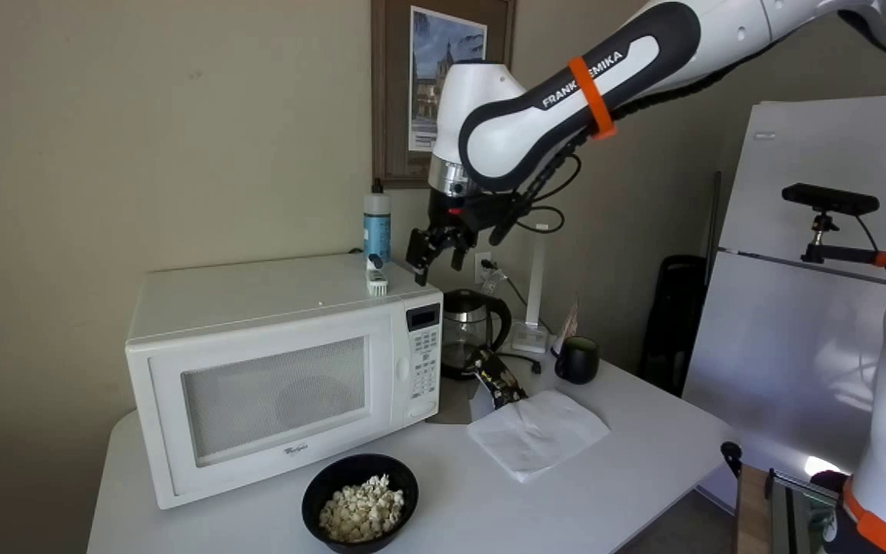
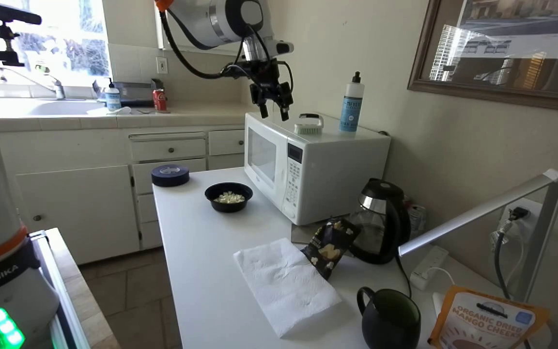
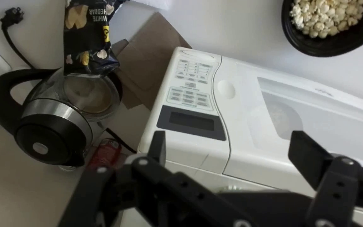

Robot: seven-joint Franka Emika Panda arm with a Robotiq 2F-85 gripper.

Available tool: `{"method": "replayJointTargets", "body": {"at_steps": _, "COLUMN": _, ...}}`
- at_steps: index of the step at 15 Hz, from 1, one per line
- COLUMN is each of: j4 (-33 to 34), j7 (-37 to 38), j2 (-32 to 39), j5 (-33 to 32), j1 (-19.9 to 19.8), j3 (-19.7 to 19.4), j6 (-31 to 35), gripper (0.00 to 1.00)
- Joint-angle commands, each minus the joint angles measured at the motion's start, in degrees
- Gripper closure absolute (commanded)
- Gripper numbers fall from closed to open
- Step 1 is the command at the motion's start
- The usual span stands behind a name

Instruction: Put the white brush on top of the microwave

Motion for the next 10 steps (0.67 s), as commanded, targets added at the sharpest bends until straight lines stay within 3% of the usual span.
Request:
{"method": "replayJointTargets", "body": {"at_steps": 1, "j4": -14.5, "j7": -13.9, "j2": -9.2, "j5": 6.0, "j1": -2.2, "j3": 0.2, "j6": 7.3, "gripper": 0.00}}
{"method": "replayJointTargets", "body": {"at_steps": 3, "j4": -21.4, "j7": -22.9, "j2": -13.4, "j5": 12.7, "j1": -1.9, "j3": -0.4, "j6": 9.2, "gripper": 0.00}}
{"method": "replayJointTargets", "body": {"at_steps": 4, "j4": -24.8, "j7": -27.4, "j2": -15.9, "j5": 15.2, "j1": 0.4, "j3": -3.0, "j6": 9.3, "gripper": 0.00}}
{"method": "replayJointTargets", "body": {"at_steps": 5, "j4": -28.2, "j7": -31.9, "j2": -18.3, "j5": 16.8, "j1": -1.3, "j3": -2.3, "j6": 9.7, "gripper": 0.00}}
{"method": "replayJointTargets", "body": {"at_steps": 8, "j4": -38.4, "j7": -42.4, "j2": -26.5, "j5": 19.0, "j1": -0.3, "j3": -6.2, "j6": 15.7, "gripper": 0.00}}
{"method": "replayJointTargets", "body": {"at_steps": 9, "j4": -30.4, "j7": -36.0, "j2": -19.1, "j5": 16.1, "j1": -1.2, "j3": -4.0, "j6": 11.3, "gripper": 0.00}}
{"method": "replayJointTargets", "body": {"at_steps": 10, "j4": -33.5, "j7": -38.5, "j2": -21.5, "j5": 16.5, "j1": -0.9, "j3": -5.3, "j6": 13.5, "gripper": 0.00}}
